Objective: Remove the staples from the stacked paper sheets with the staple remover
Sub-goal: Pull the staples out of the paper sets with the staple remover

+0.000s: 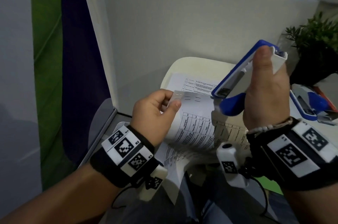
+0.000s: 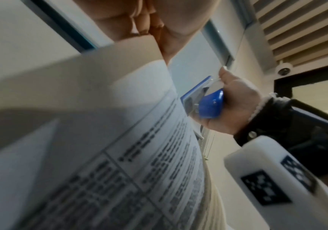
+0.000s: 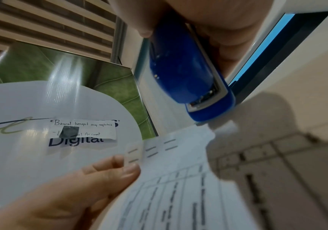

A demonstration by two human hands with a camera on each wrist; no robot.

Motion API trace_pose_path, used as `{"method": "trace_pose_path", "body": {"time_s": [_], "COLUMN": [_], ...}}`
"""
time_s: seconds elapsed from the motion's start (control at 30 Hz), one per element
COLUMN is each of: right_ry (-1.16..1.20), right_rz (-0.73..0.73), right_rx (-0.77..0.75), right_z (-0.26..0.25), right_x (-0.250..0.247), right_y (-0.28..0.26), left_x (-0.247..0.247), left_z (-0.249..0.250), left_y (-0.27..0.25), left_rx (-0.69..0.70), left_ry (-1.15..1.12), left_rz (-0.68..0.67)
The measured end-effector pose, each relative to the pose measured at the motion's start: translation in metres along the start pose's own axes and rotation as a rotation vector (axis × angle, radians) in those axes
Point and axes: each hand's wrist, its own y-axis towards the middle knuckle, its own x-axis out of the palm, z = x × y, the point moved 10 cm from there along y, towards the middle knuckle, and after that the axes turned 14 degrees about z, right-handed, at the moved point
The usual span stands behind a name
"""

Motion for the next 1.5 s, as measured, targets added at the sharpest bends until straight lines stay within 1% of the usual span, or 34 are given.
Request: {"method": "trace_pose_path", "body": {"time_s": [0.13, 0.2, 0.3, 0.43, 0.6, 0.7, 0.87, 0.93, 0.97, 1.03, 1.1, 1.17, 1.23, 1.3, 1.33, 1.4, 1.43, 1.5], "right_ry": [-0.011, -0.017, -0.048, -0.026, 0.021, 0.035, 0.062, 0.082, 0.101, 0.141, 0.206, 0.247, 0.228, 0.179, 0.151, 0.058, 0.003, -0.12], "right_rz": [-0.021, -0.06, -0.11, -0.101, -0.115, -0.136, -0.131, -0.141, -0.155, -0.186, -0.169, -0.077, 0.002, 0.025, 0.013, -0.052, -0.098, -0.167], "right_rx": [-0.011, -0.02, -0.072, -0.103, -0.132, -0.118, -0.089, -0.07, -0.049, -0.004, -0.006, -0.055, -0.069, -0.098, -0.119, -0.144, -0.144, -0.114], "right_z": [-0.007, -0.011, -0.017, -0.022, -0.027, -0.027, -0.021, -0.017, -0.015, -0.012, -0.015, -0.022, -0.023, -0.021, -0.021, -0.015, -0.008, 0.016], "right_x": [0.013, 0.021, 0.032, 0.035, 0.037, 0.04, 0.04, 0.042, 0.043, 0.046, 0.041, 0.026, 0.013, 0.007, 0.007, 0.014, 0.019, 0.027], "right_y": [0.004, 0.002, -0.002, -0.002, -0.003, -0.003, 0.001, 0.0, -0.001, -0.003, 0.0, 0.008, 0.015, 0.016, 0.015, 0.009, 0.006, 0.002], "left_x": [-0.003, -0.003, -0.005, -0.006, -0.007, -0.007, -0.004, -0.002, -0.002, -0.004, -0.01, -0.022, -0.045, -0.068, -0.074, -0.076, -0.072, -0.058], "left_z": [0.029, 0.039, 0.046, 0.057, 0.068, 0.071, 0.071, 0.065, 0.059, 0.039, 0.016, -0.006, -0.027, -0.047, -0.053, -0.056, -0.054, -0.044], "left_y": [-0.009, -0.011, -0.012, -0.014, -0.014, -0.014, -0.017, -0.017, -0.014, -0.006, 0.005, 0.019, 0.035, 0.047, 0.049, 0.048, 0.046, 0.039], "left_rx": [0.241, 0.305, 0.342, 0.364, 0.432, 0.459, 0.452, 0.421, 0.384, 0.249, 0.081, -0.067, -0.193, -0.298, -0.327, -0.343, -0.336, -0.284], "left_ry": [0.09, 0.109, 0.117, 0.105, 0.111, 0.114, 0.103, 0.096, 0.095, 0.089, 0.094, 0.13, 0.147, 0.113, 0.095, 0.076, 0.066, 0.077], "left_rz": [0.001, 0.008, 0.028, 0.02, 0.003, -0.002, -0.021, -0.026, -0.021, 0.009, 0.065, 0.167, 0.321, 0.461, 0.503, 0.542, 0.535, 0.467]}}
